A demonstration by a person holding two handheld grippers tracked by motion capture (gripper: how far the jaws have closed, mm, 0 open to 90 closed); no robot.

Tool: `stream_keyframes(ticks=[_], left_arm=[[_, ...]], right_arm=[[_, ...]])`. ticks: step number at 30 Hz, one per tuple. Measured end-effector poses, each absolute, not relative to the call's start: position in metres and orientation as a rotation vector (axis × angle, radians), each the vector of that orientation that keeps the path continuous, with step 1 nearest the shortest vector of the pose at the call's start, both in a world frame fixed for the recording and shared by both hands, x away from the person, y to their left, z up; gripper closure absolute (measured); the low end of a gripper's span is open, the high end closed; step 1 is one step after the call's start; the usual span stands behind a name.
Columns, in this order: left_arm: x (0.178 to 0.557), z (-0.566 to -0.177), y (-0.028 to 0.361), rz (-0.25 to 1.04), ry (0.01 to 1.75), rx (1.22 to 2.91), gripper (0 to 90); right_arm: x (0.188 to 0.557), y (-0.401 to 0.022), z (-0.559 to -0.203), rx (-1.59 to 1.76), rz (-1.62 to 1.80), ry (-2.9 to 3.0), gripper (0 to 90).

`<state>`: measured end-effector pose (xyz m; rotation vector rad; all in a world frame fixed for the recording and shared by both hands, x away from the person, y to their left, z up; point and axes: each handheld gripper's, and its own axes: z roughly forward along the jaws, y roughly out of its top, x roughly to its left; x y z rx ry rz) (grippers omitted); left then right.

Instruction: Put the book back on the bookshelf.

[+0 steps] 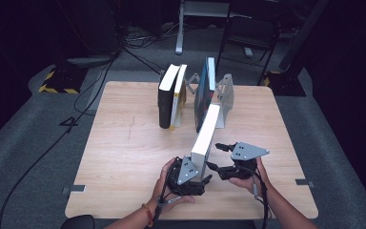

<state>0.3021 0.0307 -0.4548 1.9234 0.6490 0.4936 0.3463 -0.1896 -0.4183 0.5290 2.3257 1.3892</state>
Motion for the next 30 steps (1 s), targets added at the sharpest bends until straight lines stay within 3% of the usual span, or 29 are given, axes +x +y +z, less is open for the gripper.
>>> stream_keyframes(ticks=[1,14,21,30], left_arm=[[0.302,-0.455,0.03,0.525,0.672,1.908,31.3],[0.307,-0.449,0.056,0.454,0.606,1.928,42.7],[0.308,-0.444,0.078,0.508,0.56,1.963,50.5],[0.325,-0.437,0.114,0.394,0.478,1.999,54.7]], right_arm=[[0.346,-0.189,-0.419,0.528,1.387,2.319,29.4],[0.364,-0.219,-0.429,0.605,1.33,2.312,33.2],[0.374,-0.239,-0.445,0.679,1.287,2.321,33.9],[0.369,-0.261,-0.451,0.697,1.319,2.312,34.9]])
